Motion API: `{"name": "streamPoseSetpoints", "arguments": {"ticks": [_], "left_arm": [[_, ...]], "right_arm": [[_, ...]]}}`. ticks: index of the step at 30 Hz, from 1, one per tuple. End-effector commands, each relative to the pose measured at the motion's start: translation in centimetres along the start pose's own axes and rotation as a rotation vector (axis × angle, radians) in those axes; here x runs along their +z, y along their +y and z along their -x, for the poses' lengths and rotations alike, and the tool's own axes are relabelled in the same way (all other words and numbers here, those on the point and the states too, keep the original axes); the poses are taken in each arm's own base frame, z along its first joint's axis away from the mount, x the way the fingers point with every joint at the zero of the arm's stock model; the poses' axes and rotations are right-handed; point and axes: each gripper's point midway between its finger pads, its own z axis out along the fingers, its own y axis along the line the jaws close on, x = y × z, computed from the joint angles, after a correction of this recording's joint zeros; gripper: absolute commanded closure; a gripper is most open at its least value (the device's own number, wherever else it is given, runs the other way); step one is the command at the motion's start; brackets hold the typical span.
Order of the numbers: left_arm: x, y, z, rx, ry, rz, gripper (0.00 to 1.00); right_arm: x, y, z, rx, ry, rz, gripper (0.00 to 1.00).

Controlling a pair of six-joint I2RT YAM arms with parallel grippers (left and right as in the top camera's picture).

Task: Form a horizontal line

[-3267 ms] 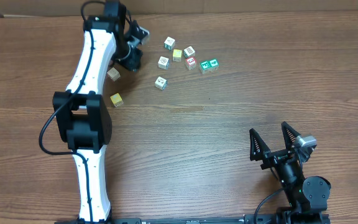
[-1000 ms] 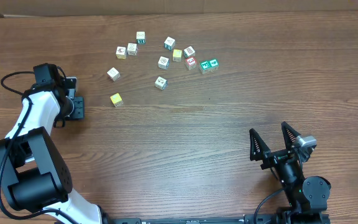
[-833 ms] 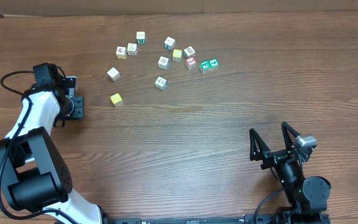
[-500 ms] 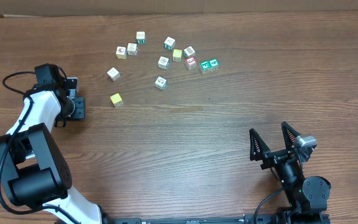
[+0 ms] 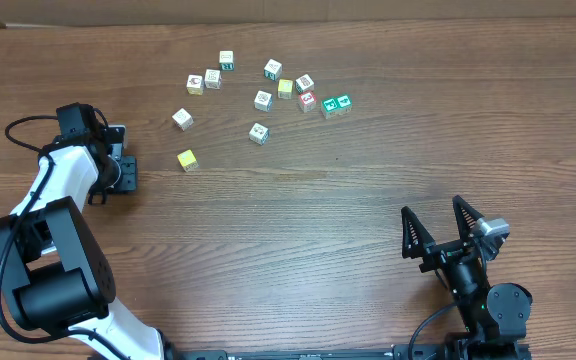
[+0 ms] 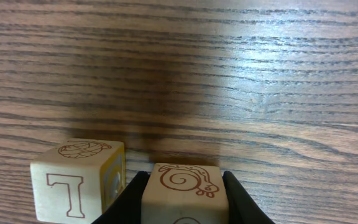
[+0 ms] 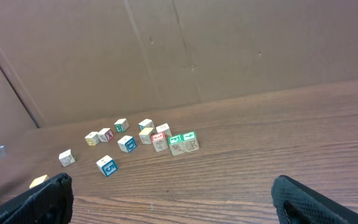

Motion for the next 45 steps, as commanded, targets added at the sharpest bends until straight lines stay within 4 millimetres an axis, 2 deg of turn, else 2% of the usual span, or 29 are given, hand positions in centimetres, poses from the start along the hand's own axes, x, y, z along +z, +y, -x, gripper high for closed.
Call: {"name": "streamPoseSetpoints", "arguments": {"ticks": [1, 17, 20, 23, 25, 37, 45], "left_arm": [[0.9, 0.0, -0.7, 0.017, 0.028, -0.011, 0.89], [0.9, 0.6, -0.7, 0.005, 0.028, 0.003, 0.87], [0.9, 0.7, -0.7, 0.005, 0.025, 0.003, 0.81], [0.9, 0.6, -0.6, 0.005, 0.024, -0.001, 0.71], [0.9, 0.5, -0.6, 0.004, 0.021, -0.008, 0.69], [0.9, 0.4, -0.5, 0.004, 0.015, -0.013, 0.67], [0.9, 0.6, 0.3, 0.004, -0.017, -0.004, 0.67]], "right_arm": [[0.0, 0.1, -0.3, -0.003, 0.002, 0.007, 0.0], [0.0, 0.1, -0.3, -0.003, 0.002, 0.007, 0.0], [0.0, 0.1, -0.3, -0.003, 0.002, 0.007, 0.0], [0.0, 0.1, -0.3, -0.003, 0.002, 0.007, 0.0], [0.0, 0.1, -0.3, -0.003, 0.002, 0.007, 0.0], [0.0, 0.1, -0.3, -0.003, 0.002, 0.007, 0.0], [0.0, 0.1, -0.3, -0.003, 0.002, 0.007, 0.0]]}}
